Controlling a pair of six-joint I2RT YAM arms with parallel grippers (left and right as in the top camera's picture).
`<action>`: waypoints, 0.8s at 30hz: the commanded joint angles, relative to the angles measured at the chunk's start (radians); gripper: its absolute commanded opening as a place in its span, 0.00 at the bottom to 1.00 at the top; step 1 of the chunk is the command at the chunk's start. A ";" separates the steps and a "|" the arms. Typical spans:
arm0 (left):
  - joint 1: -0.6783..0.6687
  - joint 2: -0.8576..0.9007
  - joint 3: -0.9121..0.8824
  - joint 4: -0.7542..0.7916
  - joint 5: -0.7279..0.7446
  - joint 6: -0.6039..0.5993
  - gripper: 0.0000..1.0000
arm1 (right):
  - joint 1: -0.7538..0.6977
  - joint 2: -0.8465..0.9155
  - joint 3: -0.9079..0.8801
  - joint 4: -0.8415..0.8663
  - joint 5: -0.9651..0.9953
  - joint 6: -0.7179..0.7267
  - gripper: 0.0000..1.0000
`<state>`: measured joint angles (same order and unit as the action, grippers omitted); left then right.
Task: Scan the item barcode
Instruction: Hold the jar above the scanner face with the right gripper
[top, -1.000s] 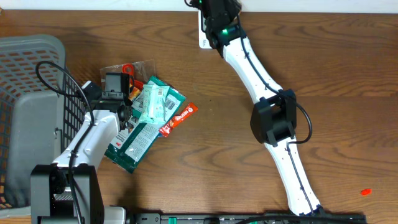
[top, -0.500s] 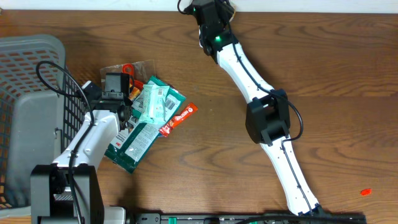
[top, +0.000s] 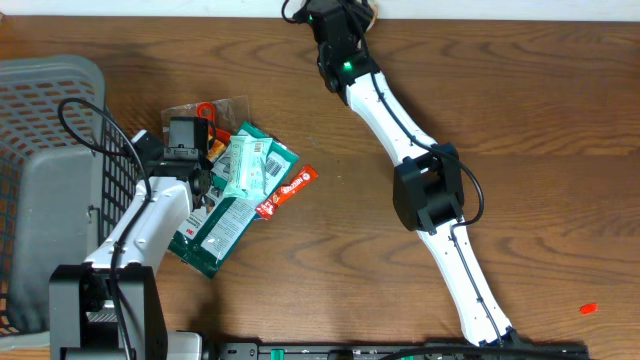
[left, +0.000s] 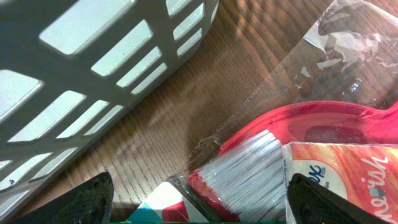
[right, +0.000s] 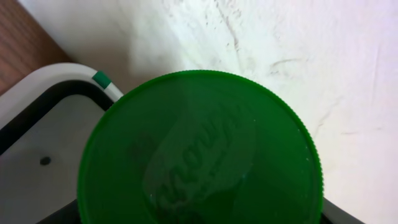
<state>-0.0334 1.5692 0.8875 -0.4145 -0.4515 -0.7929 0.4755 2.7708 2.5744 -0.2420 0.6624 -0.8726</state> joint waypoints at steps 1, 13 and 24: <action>0.006 0.013 -0.007 -0.001 -0.005 -0.017 0.89 | 0.017 0.010 0.013 0.017 0.022 -0.034 0.04; 0.006 0.013 -0.007 -0.001 -0.006 -0.017 0.89 | 0.029 0.011 0.013 0.023 0.022 -0.035 0.04; 0.006 0.013 -0.007 -0.002 -0.005 -0.017 0.89 | 0.029 0.013 0.013 0.023 0.022 -0.042 0.04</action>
<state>-0.0338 1.5692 0.8875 -0.4145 -0.4515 -0.7929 0.4950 2.7747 2.5744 -0.2329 0.6662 -0.9028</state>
